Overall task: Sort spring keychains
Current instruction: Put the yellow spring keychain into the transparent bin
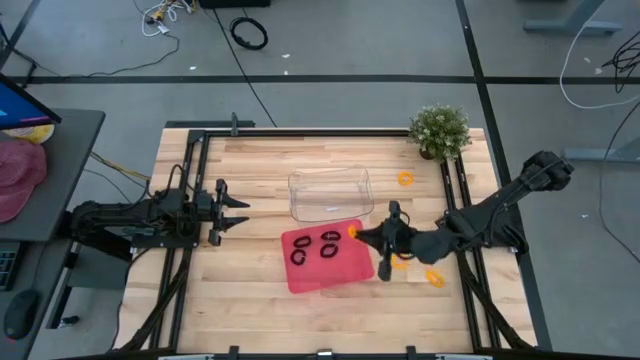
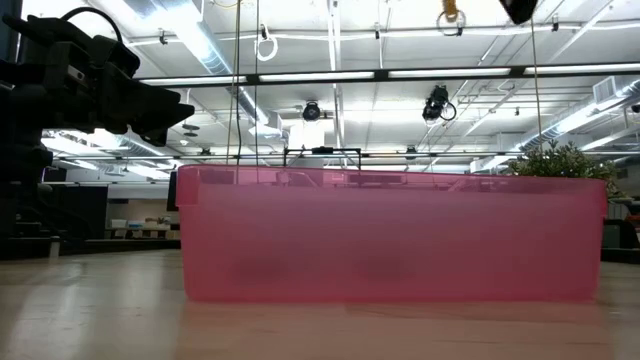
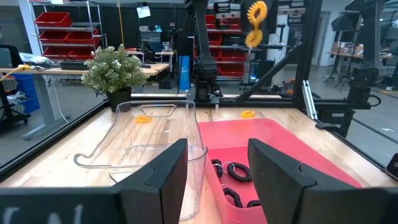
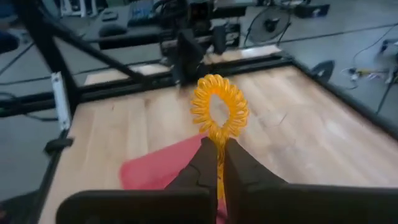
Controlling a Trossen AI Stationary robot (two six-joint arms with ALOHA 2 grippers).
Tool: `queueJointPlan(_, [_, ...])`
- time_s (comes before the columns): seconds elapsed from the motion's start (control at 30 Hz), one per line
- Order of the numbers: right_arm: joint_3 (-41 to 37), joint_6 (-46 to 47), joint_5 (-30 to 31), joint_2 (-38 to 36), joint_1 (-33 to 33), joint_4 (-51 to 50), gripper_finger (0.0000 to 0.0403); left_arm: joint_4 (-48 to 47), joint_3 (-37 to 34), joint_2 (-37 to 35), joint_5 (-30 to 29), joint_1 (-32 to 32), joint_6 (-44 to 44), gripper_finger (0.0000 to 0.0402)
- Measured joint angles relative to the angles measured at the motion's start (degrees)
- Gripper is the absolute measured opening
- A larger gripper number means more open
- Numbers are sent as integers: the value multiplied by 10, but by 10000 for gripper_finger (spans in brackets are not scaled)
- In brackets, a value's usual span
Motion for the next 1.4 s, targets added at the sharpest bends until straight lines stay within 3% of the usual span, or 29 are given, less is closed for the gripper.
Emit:
queueJointPlan(0.17, [-24,-26,-7,0,-35,63,0,0,0,0,0,0,0,172])
queueJointPlan(0.3, [-75,-54,-11,0,-69,186,0,0,0,0,0,0,0,172])
queueJointPlan(0.47, [-139,-55,-83,1,-122,320,0,0,0,0,0,0,0,172])
queueJointPlan(1.13, [-148,-59,-124,1,-173,364,0,0,0,0,0,0,0,172])
queueJointPlan(1.4, [-147,-70,-160,51,-186,444,0,0,0,0,0,0,0,172])
